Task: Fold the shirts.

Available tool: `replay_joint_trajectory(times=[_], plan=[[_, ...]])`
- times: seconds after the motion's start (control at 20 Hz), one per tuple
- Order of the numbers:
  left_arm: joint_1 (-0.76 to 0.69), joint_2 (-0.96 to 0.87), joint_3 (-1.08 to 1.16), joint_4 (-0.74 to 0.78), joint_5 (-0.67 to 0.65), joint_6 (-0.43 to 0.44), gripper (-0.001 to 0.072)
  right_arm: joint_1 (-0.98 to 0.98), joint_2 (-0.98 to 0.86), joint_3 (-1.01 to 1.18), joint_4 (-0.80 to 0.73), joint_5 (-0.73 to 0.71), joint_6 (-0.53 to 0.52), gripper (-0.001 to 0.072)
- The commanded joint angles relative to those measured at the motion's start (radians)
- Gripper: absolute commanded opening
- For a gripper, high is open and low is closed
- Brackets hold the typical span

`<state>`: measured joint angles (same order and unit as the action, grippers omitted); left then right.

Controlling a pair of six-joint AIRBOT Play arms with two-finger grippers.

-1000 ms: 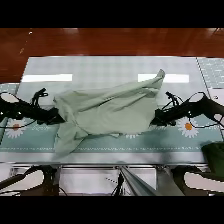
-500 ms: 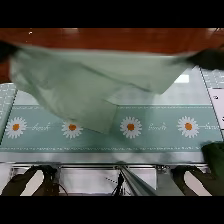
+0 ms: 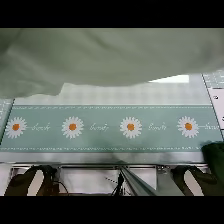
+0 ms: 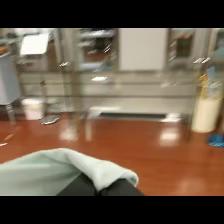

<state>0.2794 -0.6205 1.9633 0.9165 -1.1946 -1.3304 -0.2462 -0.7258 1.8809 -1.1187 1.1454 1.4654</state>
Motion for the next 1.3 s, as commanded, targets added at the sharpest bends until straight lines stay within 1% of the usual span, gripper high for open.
replay_joint_trajectory(times=[0.0, 0.2, 0.3, 0.35, 0.5, 0.6, 0.65, 0.7, 0.75, 0.8, 0.9, 1.05, 1.15, 1.25], plan=[[0.001, 0.024, 0.133, 0.126, -0.225, -0.124, 0.0016, -0.002, 0.046, 0.098, -0.150, 0.200, 0.073, 0.0023], [0.001, 0.004, 0.137, 0.135, -0.497, -0.143, 0.0016, -0.002, 0.048, 0.101, -0.228, 0.484, 0.085, 0.0023], [0.001, -0.033, 0.134, 0.135, -0.640, -0.178, 0.0016, -0.002, 0.011, 0.101, -0.272, 0.646, 0.048, 0.0023], [0.000, -0.042, 0.106, 0.129, -0.647, -0.214, 0.0016, -0.001, -0.020, 0.101, -0.269, 0.690, 0.077, 0.0023], [0.000, -0.079, -0.068, 0.128, -0.647, -0.210, 0.0016, -0.001, -0.138, 0.100, -0.259, 0.690, 0.064, 0.0023], [0.000, -0.114, -0.224, 0.127, -0.647, -0.183, 0.0016, -0.001, -0.253, 0.075, -0.234, 0.691, 0.055, 0.0022], [0.000, -0.138, -0.303, 0.127, -0.634, -0.162, 0.0015, -0.001, -0.311, 0.051, -0.196, 0.698, 0.048, 0.0022], [-0.002, -0.165, -0.387, 0.124, -0.587, -0.142, 0.0015, -0.001, -0.381, 0.021, -0.160, 0.703, 0.040, 0.0023], [-0.011, -0.199, -0.463, 0.113, -0.512, -0.114, 0.0015, 0.000, -0.453, 0.003, -0.144, 0.705, 0.037, 0.0022], [-0.026, -0.244, -0.517, 0.108, -0.448, -0.097, 0.0016, 0.018, -0.531, -0.001, -0.148, 0.708, 0.032, 0.0022], [-0.079, -0.378, -0.567, 0.100, -0.375, -0.082, 0.0015, 0.079, -0.683, -0.001, -0.147, 0.687, 0.003, 0.0023], [-0.164, -0.609, -0.563, 0.100, -0.277, -0.013, 0.0016, 0.135, -0.862, -0.001, -0.150, 0.577, -0.018, 0.0023], [-0.184, -0.729, -0.563, 0.100, -0.208, -0.012, 0.0016, 0.137, -0.943, -0.001, -0.151, 0.480, -0.010, 0.0023], [-0.187, -0.812, -0.563, 0.100, -0.129, -0.012, 0.0017, 0.136, -0.999, -0.001, -0.163, 0.364, -0.010, 0.0023]])
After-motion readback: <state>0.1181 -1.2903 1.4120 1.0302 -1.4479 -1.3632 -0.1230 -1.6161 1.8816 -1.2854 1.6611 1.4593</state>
